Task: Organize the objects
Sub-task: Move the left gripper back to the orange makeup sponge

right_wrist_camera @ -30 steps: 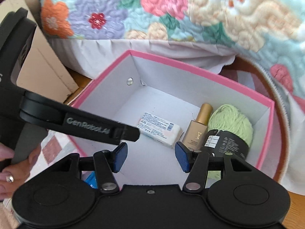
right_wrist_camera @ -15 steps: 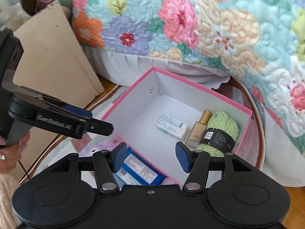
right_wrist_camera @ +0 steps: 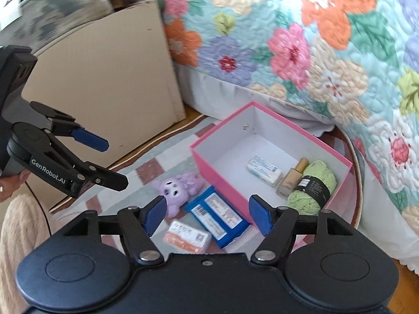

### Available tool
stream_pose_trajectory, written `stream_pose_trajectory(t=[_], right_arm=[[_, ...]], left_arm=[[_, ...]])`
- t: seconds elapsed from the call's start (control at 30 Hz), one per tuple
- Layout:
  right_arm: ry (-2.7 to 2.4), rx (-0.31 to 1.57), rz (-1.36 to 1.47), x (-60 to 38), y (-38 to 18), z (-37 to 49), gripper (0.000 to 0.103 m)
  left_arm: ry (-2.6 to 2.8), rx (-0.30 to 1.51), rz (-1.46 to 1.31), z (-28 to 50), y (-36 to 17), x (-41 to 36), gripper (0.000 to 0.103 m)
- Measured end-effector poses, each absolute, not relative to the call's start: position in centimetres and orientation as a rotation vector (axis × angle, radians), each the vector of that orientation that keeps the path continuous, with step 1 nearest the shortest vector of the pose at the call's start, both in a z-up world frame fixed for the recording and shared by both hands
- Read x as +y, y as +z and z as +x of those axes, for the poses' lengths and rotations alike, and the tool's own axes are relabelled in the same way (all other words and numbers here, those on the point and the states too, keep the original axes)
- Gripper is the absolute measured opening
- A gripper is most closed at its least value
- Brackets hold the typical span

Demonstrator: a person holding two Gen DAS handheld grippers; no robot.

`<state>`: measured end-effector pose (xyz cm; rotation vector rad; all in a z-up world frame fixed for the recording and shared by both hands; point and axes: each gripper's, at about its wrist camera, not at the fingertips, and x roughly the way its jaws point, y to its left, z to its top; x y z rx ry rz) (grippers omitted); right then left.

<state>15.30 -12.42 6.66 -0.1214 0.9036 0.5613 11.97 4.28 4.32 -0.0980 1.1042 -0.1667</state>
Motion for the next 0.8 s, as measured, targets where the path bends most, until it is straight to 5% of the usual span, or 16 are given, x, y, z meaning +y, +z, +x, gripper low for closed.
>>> stream_pose_trajectory(t=[0.5, 0.6, 0.8], right_arm=[[0.764, 0.79, -0.163, -9.9, 4.9, 10.9, 0.078], [0.843, 0.792, -0.17, -9.0, 3.0, 10.6, 0.09], [0.927, 0.833, -0.212, -6.6, -1.6, 10.1, 0.09]], left_arm=[[-0.148, 1.224, -0.063, 6.9, 1.0, 5.7, 0.098], [-0.158, 1.244, -0.06, 6.6, -0.2, 5.8, 0.098], [-0.148, 1.274, -0.079, 6.7, -3.2, 6.5, 0.098]])
